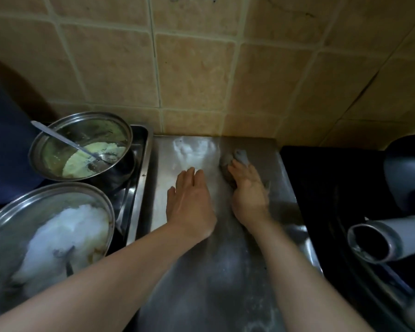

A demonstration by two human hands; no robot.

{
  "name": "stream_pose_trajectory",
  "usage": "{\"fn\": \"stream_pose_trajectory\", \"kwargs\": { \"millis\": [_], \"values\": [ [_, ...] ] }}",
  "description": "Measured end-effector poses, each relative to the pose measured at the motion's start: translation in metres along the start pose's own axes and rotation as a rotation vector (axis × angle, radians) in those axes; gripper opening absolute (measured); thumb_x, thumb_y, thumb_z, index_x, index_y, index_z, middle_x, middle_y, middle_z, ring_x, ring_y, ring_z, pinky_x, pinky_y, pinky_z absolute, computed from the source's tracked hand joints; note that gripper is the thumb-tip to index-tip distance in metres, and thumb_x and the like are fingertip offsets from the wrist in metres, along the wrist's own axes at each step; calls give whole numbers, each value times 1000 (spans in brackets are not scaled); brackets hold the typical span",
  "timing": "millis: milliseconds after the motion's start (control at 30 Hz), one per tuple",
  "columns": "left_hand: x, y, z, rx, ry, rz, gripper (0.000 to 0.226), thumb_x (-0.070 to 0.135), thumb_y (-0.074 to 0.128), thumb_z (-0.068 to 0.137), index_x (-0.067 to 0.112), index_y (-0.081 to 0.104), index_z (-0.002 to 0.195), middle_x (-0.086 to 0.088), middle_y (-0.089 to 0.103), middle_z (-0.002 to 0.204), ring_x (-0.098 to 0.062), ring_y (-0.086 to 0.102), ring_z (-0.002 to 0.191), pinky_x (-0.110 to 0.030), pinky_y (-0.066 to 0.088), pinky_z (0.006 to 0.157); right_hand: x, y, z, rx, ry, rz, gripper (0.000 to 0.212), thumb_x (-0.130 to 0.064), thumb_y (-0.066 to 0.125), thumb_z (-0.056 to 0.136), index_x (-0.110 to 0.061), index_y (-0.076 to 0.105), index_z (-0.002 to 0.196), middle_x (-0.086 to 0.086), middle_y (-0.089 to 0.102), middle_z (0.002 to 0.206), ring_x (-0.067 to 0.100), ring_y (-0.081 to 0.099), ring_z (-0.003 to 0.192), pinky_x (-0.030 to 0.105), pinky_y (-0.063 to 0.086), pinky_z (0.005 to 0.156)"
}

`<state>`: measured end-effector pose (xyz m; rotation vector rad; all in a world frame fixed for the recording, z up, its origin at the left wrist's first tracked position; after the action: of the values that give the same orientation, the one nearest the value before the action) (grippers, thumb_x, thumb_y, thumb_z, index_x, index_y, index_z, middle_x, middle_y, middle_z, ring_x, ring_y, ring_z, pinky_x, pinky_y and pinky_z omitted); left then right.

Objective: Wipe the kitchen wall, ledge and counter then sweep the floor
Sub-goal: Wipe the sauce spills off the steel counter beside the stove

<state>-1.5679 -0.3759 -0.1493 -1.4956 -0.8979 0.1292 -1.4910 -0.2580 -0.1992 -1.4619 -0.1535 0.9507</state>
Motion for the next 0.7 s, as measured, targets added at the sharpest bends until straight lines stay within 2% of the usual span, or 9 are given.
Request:
{"fn": "stream_pose_trajectory", "kwargs": {
  "millis": [33, 100, 167, 267, 333, 400, 500, 533, 700],
  "values": [
    [4, 1, 1, -9, 4, -6, 80, 15, 56, 87, 11, 6, 149, -7, 1, 158, -22, -2, 146, -39, 11, 118, 2, -1, -15, 32, 0, 11, 57, 1, 35, 86, -14, 44, 140, -3, 34, 151, 26, 22, 143, 18, 1, 109],
    [11, 2, 3, -16, 20, -16, 78, 14, 55, 87, 11, 7, 149, -6, 2, 158, -22, -2, 146, -40, 11, 118, 7, -4, -33, 53, -24, 13, 56, -10, 27, 84, -9, 50, 135, 4, 40, 147, 33, 28, 139, 26, 7, 112],
    [17, 4, 5, -25, 39, -28, 78, 14, 55, 87, 11, 7, 148, -6, 3, 157, -21, -1, 146, -39, 12, 118, 17, -9, -20, 17, 34, -50, 58, -20, 23, 86, -12, 47, 138, 2, 36, 150, 30, 25, 141, 31, 11, 115],
    [23, 10, 6, -45, 52, -41, 78, 14, 56, 87, 11, 7, 149, -6, 4, 157, -21, 1, 145, -38, 12, 117, 21, -19, 15, -11, 173, -147, 51, -18, 39, 93, -18, 36, 144, -3, 22, 156, 22, 12, 144, 45, 12, 114],
    [25, 12, 5, -51, 62, -48, 79, 13, 55, 88, 11, 6, 149, -5, 6, 157, -21, 3, 145, -37, 13, 117, 22, -21, 18, -12, 225, -164, 52, -20, 41, 94, -20, 33, 145, -5, 18, 156, 22, 8, 145, 58, 14, 110],
    [27, 13, 4, -58, 70, -54, 78, 12, 54, 88, 11, 6, 149, -5, 8, 157, -21, 4, 145, -36, 14, 116, 29, -16, 3, 23, 266, -147, 51, -17, 39, 92, -17, 38, 143, -3, 22, 155, 27, 14, 143, 63, 18, 106],
    [30, 13, 7, -52, 86, -47, 75, 11, 53, 87, 11, 9, 148, -5, 12, 155, -21, 9, 144, -36, 18, 115, 42, -10, -23, 146, 203, -163, 51, -10, 34, 78, -3, 61, 121, 13, 51, 138, 45, 45, 123, 54, 37, 103],
    [31, 13, 7, -52, 93, -45, 75, 11, 53, 87, 10, 10, 148, -5, 14, 155, -21, 10, 143, -36, 18, 115, 46, -10, -21, 177, 197, -172, 52, -11, 33, 76, -1, 63, 116, 16, 54, 133, 46, 49, 118, 50, 39, 102],
    [32, 20, 6, -48, 111, -31, 70, 11, 55, 86, 12, 17, 145, -4, 21, 151, -21, 16, 140, -34, 21, 111, 52, -22, 21, 114, 286, -191, 50, -8, 42, 86, -11, 46, 136, 5, 28, 152, 34, 25, 135, 41, 29, 106]
  ]
}}
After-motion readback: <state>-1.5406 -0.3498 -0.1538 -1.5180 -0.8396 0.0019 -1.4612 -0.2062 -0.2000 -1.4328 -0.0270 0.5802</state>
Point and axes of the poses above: each hand's wrist, its own z-axis towards the middle knuckle, its own y-axis out of the palm, x = y × z, the point moved 1 cm from there along z, towards the middle knuckle
